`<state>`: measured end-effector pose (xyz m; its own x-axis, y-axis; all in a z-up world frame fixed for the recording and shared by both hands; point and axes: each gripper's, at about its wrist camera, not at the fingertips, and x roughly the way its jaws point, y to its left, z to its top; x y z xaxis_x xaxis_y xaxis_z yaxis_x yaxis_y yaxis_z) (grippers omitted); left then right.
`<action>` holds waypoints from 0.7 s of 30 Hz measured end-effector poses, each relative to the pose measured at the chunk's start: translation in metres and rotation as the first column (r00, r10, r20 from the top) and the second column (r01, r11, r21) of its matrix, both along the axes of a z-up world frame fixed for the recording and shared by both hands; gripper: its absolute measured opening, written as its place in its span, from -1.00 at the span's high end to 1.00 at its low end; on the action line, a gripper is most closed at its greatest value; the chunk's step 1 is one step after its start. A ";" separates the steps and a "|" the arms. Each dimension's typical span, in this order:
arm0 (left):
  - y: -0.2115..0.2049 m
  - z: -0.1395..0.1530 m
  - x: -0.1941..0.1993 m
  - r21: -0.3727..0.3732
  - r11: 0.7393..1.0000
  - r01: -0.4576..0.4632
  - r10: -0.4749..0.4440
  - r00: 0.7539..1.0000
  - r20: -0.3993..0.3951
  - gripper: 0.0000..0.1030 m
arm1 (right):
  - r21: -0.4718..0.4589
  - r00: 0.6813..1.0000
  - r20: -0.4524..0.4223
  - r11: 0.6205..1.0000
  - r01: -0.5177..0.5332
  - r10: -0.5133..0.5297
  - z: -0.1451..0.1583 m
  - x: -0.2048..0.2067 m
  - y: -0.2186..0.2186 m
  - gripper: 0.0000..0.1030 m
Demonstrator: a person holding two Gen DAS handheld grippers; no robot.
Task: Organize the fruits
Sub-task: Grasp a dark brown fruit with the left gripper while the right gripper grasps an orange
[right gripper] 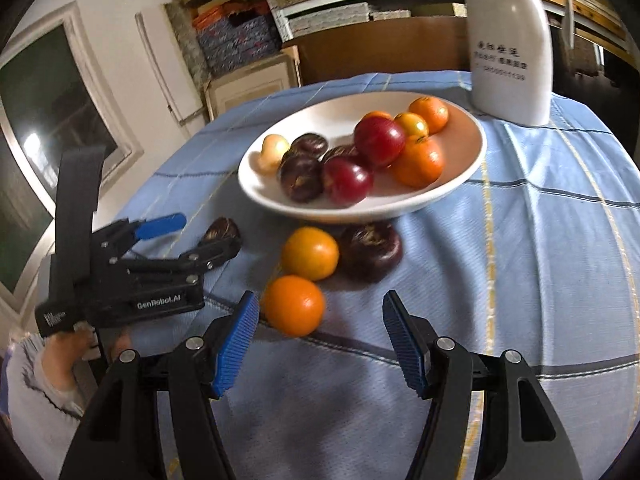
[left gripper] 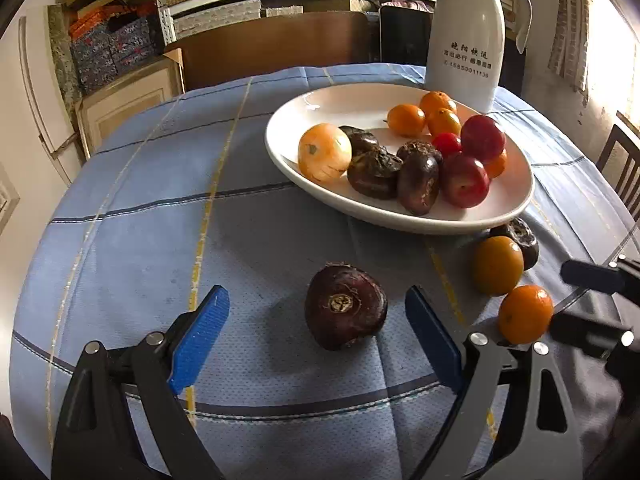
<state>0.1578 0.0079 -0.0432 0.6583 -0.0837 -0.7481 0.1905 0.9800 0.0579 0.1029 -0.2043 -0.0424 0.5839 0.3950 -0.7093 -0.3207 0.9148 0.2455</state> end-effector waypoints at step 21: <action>-0.010 -0.007 0.005 -0.042 0.997 0.069 -0.072 0.996 -0.057 0.09 | -0.024 0.999 -0.032 0.999 -0.042 0.042 -0.012 0.005 0.020 0.29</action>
